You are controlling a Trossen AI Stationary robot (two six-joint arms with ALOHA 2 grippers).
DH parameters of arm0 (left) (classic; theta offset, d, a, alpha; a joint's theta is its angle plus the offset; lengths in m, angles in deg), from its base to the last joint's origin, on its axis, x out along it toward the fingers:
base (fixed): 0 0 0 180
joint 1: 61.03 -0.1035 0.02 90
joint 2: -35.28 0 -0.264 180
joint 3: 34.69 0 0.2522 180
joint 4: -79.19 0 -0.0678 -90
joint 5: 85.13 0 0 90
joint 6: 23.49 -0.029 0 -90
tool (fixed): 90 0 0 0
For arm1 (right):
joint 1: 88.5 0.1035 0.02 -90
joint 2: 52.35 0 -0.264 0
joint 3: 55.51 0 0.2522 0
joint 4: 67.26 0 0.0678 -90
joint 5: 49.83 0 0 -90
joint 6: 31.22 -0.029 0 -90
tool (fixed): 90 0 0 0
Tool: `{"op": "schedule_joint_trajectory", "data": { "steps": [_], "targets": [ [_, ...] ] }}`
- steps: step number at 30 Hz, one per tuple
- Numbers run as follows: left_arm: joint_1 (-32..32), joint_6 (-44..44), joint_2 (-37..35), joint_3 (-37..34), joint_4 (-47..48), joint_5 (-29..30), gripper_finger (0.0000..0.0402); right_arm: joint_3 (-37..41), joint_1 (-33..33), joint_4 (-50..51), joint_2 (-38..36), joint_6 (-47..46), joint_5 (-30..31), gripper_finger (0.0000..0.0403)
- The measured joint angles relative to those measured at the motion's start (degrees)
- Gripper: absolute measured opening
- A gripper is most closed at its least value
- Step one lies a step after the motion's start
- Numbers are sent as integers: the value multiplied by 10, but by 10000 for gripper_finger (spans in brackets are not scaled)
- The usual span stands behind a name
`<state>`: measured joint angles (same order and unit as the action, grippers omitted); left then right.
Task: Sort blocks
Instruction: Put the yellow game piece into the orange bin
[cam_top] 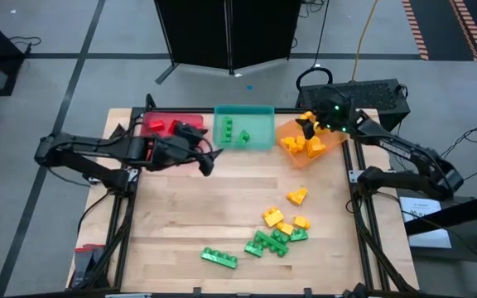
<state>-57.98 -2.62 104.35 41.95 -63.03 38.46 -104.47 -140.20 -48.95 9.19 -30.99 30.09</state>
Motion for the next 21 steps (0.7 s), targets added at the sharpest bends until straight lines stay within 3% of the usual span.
{"op": "schedule_joint_trajectory", "data": {
  "steps": [5, 10, 21],
  "targets": [
    [0, 56, -16, -64, -5, 13, 400, 3, -23, -3, 62, -26, 13, 282],
    [0, 59, -18, -93, -40, 15, 400, 3, -35, -3, 116, -57, 15, 282],
    [0, 58, -18, -97, -41, 26, 400, 2, -42, 3, 148, -88, 13, 312]
  ]
}}
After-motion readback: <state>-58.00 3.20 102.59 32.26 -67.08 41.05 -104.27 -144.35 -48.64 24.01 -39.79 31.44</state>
